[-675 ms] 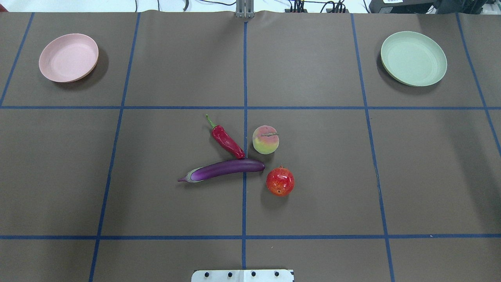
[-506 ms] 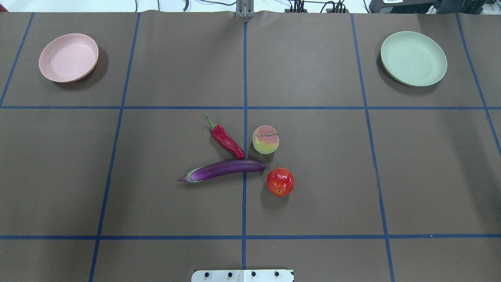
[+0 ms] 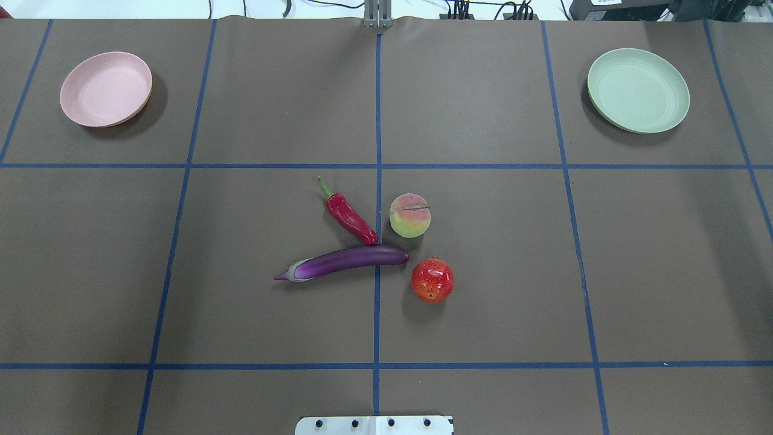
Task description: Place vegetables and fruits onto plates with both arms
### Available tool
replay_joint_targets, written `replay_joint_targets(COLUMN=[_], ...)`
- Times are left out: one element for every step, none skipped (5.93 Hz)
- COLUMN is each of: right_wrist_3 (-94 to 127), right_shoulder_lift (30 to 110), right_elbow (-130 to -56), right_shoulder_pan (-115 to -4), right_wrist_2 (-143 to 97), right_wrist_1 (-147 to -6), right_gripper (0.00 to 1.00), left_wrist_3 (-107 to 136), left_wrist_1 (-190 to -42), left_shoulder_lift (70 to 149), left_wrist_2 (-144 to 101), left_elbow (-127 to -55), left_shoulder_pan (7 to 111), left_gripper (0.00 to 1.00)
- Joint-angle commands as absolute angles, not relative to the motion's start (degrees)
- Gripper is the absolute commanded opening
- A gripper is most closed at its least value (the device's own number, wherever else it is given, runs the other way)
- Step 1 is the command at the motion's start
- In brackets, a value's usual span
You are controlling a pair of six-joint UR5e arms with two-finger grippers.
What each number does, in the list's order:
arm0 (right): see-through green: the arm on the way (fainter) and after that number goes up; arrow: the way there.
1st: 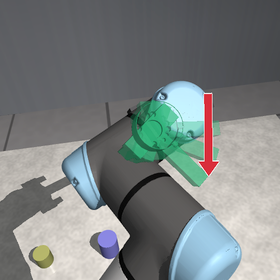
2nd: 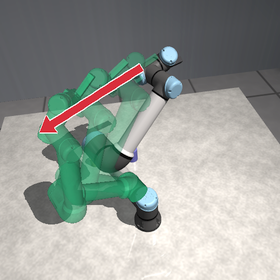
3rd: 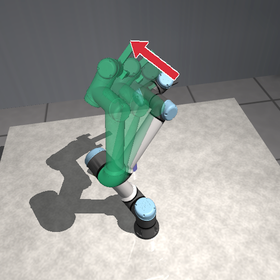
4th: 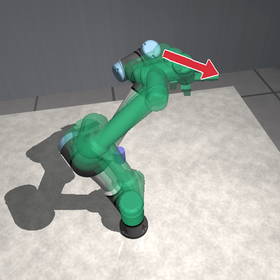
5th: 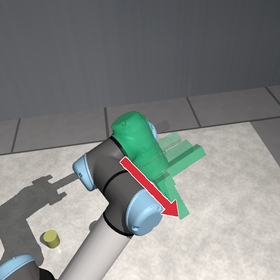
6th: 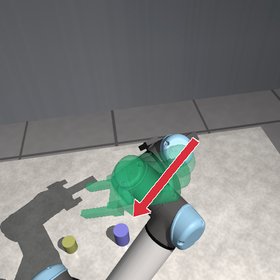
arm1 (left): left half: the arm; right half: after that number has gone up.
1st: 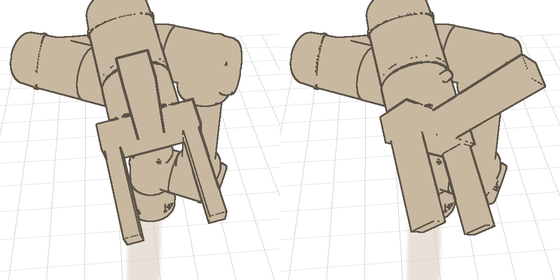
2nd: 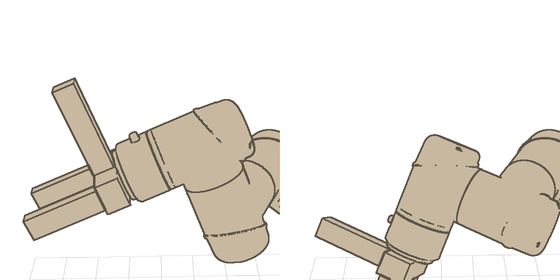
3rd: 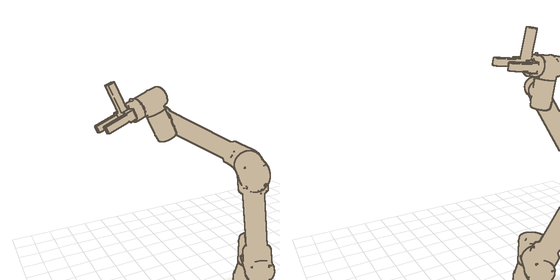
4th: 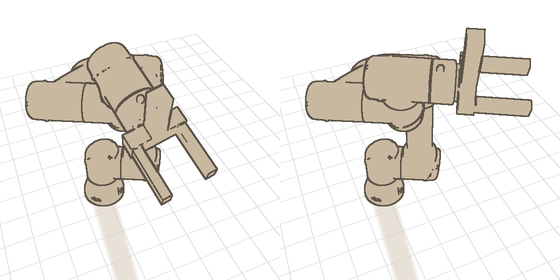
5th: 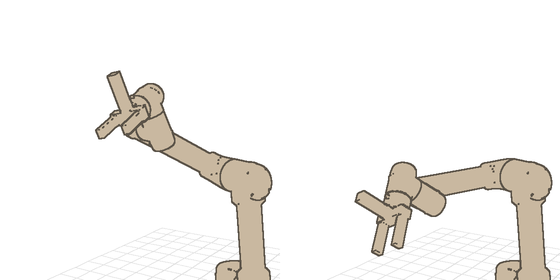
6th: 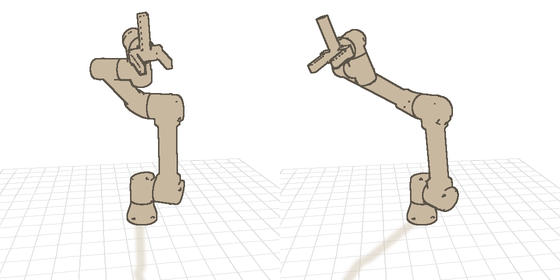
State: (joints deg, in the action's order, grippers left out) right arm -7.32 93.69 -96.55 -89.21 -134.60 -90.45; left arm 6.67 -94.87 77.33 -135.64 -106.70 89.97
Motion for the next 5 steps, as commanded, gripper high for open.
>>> replay_joint_targets(right_wrist_3=[-7.47, -7.38, -7.38, -7.56, -7.47], right_shoulder_lift=[93.69, 93.69, 93.52, 93.52, 93.60], right_elbow=[-95.02, -95.10, -95.45, -95.28, -95.45], right_shoulder_pan=[-89.12, -89.12, -89.12, -89.12, -89.12], right_wrist_2=[-134.47, -134.56, -134.73, -134.82, -135.09], right_wrist_1=[-90.09, -90.09, -90.09, -90.09, -90.09], right_gripper=[1.00, 1.00, 1.00, 1.00, 1.00], left_wrist_3=[6.77, 6.85, 6.86, 6.86, 6.94], left_wrist_1=[-95.01, -95.10, -95.01, -95.01, -95.10], left_shoulder_lift=[76.04, 76.03, 76.46, 76.20, 76.29], left_wrist_2=[-135.79, -135.79, -135.79, -135.88, -138.49], left_elbow=[-107.05, -107.05, -106.88, -106.79, -106.96], left_shoulder_pan=[90.00, 90.00, 90.00, 90.00, 89.91], left_gripper=[1.00, 1.00, 1.00, 1.00, 1.00])
